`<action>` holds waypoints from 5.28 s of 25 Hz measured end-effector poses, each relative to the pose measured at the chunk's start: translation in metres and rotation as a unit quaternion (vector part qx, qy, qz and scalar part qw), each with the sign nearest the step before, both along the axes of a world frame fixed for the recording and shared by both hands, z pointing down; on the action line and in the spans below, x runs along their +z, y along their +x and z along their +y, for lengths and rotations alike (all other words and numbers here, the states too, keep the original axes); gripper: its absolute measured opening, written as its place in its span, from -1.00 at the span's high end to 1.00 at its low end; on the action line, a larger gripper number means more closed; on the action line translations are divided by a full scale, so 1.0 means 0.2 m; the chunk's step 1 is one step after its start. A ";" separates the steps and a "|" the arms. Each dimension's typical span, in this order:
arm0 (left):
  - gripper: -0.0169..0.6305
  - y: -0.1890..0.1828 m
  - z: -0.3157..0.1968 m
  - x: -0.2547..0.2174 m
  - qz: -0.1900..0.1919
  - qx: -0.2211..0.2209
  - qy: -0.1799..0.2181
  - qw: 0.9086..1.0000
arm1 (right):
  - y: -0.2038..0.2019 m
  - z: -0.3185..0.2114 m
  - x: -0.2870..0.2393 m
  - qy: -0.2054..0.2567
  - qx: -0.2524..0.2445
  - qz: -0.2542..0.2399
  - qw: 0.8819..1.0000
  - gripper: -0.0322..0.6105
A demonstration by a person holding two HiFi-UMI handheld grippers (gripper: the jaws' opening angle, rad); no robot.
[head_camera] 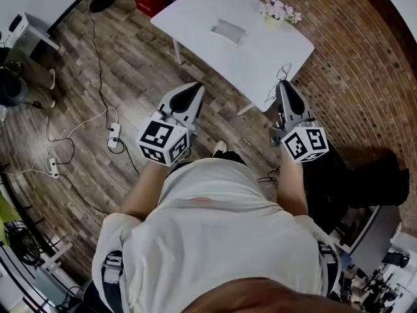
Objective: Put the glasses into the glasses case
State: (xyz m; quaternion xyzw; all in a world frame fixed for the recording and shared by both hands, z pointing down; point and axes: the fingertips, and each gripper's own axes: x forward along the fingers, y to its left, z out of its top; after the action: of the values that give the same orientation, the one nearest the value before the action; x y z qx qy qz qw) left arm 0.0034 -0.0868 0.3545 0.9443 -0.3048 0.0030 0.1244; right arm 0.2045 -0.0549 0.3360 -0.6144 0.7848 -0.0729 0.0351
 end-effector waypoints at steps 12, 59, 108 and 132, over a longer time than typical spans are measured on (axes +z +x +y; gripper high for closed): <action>0.89 0.28 -0.63 0.05 -0.028 -0.052 -0.002 0.998 | 0.37 -0.68 0.12 -0.019 -0.033 -0.016 0.999 0.63; 0.89 0.13 -2.02 0.25 -0.058 -0.030 -0.051 0.997 | 0.07 -2.07 1.01 -0.241 -0.128 0.323 0.906 0.63; 0.89 0.38 -2.04 -0.13 -0.011 0.090 0.048 0.995 | 0.29 -1.74 -0.21 0.017 0.080 0.038 0.996 0.74; 0.89 0.40 -2.00 -0.13 -0.009 0.084 0.043 0.996 | 0.31 -1.71 -0.06 -0.018 0.079 0.056 0.995 0.74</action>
State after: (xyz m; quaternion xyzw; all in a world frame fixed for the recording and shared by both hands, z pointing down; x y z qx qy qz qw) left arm 0.0834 -0.4861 0.3277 0.9709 -0.2253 0.0088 0.0807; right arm 0.2672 -0.3970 0.3246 -0.6778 0.7334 -0.0498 -0.0146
